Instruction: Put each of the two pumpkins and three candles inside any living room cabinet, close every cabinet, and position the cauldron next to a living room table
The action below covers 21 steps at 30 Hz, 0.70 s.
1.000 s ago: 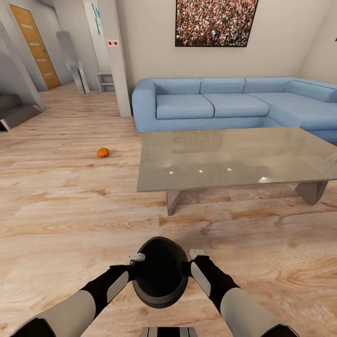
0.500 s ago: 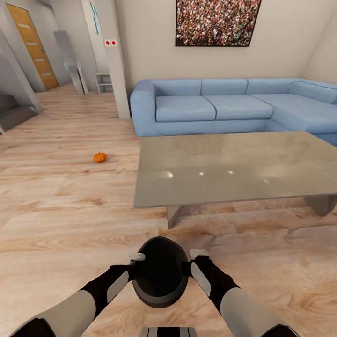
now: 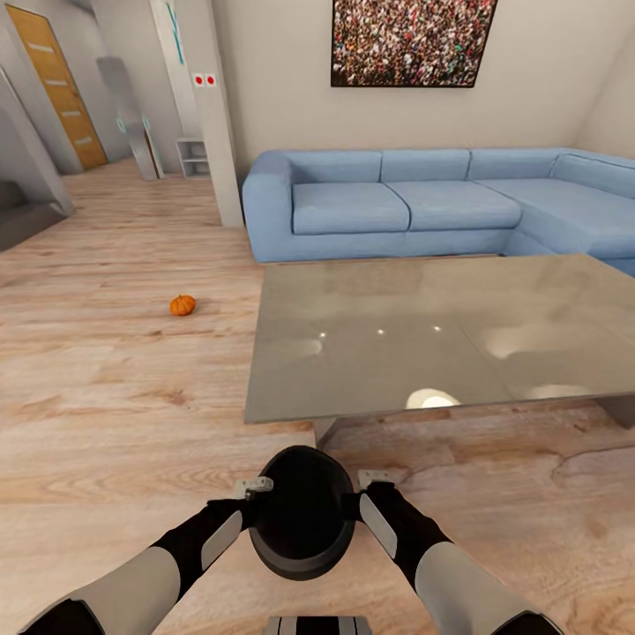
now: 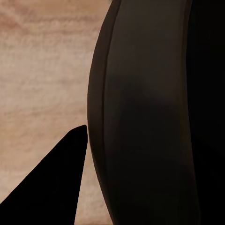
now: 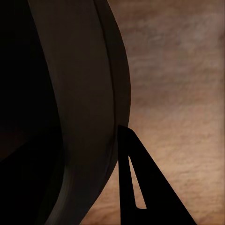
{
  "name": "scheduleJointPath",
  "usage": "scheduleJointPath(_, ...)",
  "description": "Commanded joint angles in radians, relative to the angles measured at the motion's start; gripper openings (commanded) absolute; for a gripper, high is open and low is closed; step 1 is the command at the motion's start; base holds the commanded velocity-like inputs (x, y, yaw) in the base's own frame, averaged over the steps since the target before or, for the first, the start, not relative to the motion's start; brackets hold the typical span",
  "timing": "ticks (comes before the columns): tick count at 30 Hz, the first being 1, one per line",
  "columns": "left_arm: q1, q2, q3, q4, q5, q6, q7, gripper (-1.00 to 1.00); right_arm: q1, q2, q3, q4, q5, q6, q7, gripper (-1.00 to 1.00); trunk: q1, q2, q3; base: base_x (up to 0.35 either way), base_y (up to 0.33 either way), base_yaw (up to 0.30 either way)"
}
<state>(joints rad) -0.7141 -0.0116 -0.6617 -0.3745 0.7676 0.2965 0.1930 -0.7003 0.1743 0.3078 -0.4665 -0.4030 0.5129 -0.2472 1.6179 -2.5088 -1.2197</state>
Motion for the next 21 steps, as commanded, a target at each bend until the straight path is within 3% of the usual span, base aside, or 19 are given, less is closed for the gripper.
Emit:
scheduleJointPath(1,-0.001,-0.001,-0.036,-0.035,0.035,0.0,-0.003,-1.0,-0.001,0.0,0.021,-0.001,-0.045,-0.003,-0.007,-1.0,0.0,0.0,-0.001,0.041,-0.003,0.0)
scheduleJointPath(13,-0.001,-0.002,-0.036,-0.037,0.035,0.0,-0.003,-1.0,-0.001,0.0,0.021,-0.001,-0.045,-0.003,-0.007,-1.0,0.0,0.0,-0.001,0.008,-0.001,0.0)
scheduleJointPath(21,-0.001,-0.001,-0.036,-0.037,0.035,-0.002,-0.002,-1.0,-0.001,0.0,0.021,-0.001,-0.045,-0.003,-0.007,-1.0,0.003,-0.002,-0.032,0.0,0.0,0.0)
